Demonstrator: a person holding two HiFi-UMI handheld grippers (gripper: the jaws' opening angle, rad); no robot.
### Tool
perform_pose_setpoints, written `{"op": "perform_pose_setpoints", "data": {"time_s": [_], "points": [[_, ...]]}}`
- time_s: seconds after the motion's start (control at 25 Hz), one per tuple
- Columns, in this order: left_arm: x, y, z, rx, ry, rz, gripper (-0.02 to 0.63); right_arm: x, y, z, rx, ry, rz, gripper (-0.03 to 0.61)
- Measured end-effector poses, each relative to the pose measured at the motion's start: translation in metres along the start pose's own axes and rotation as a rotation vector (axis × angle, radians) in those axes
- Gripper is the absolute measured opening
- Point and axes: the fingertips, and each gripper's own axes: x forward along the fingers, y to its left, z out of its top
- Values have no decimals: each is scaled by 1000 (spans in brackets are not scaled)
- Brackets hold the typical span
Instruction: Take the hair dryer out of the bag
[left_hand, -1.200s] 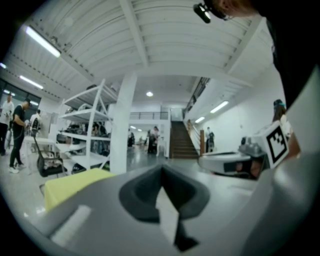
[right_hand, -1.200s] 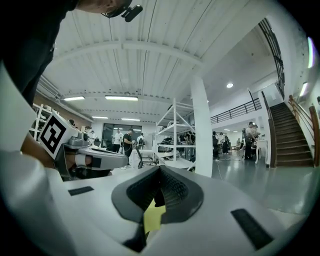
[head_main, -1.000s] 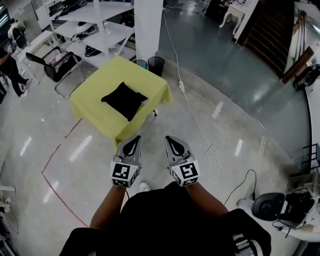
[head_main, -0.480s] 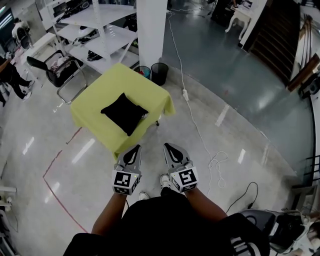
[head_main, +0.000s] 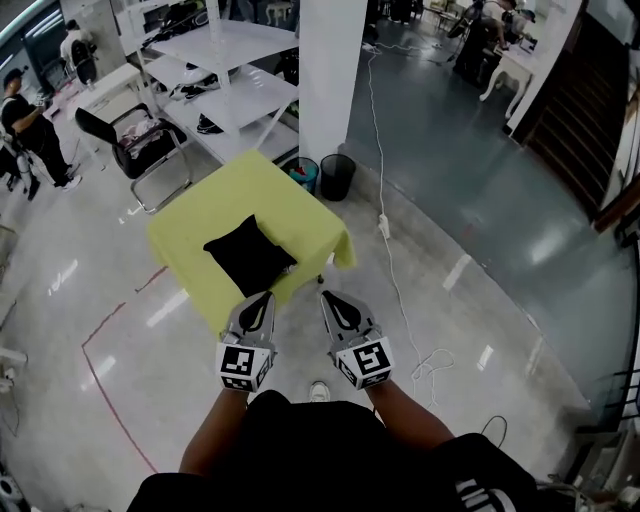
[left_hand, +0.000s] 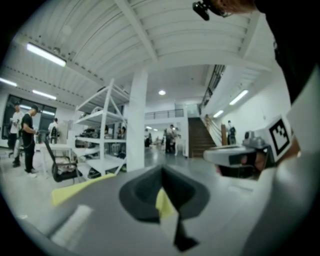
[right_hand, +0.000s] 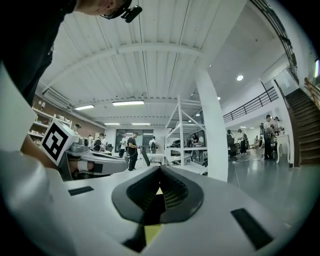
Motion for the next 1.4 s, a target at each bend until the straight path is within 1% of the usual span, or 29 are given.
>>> {"op": "perform_pose_setpoints", "data": {"time_s": [0.12,0.32,0.52,0.64,0.8,1.04,1.12,1.24,1.4], "points": [[8,7,2,8,-3,31,6,18,-10,-2,-5,-2,28,6],[22,33,0,5,22,70,6,60,-10,5,-33,-1,94,6],[44,67,0,7,11,74,6,107,-10,7,-40,-8,131,6],[56,92,-3,-8,-5,86,6,137,-1,7,-41,-14,161,6],[65,122,-7,1,-8,79,6,168,8,3,-52,8,168,6],[77,145,-20,13,29,46,6,193,8,-19,-46,63,156,6],[80,149,-24,26,52,40,6,198,7,-22,-47,76,161,6],[94,154,-28,24,74,38,6,210,-4,-24,-62,99,172,6],[106,160,-63,41,148,49,8,223,-11,-46,-78,142,199,6]]}}
